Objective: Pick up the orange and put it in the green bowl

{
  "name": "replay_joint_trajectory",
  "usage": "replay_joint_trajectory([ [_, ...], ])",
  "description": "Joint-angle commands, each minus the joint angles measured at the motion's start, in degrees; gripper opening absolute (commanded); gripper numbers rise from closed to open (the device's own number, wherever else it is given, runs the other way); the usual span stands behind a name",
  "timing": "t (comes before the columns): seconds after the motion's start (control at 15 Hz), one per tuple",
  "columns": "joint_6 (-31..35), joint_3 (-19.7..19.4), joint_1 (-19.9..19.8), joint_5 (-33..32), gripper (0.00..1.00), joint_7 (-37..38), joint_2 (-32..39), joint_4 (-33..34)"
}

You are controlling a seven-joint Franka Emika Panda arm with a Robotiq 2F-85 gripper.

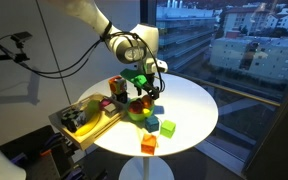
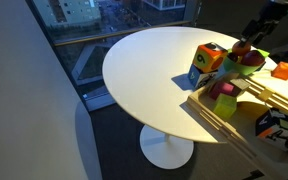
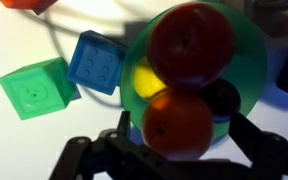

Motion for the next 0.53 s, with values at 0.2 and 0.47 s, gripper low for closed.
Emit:
replay_joint_trajectory([
  [0.2,-12.2,0.2,0.2,-3.3,1.00,1.6,-3.1,0.4],
  [0.47,-15.6,-0.1,1.2,-6.3,1.00,4.3,-5.8,-1.0],
])
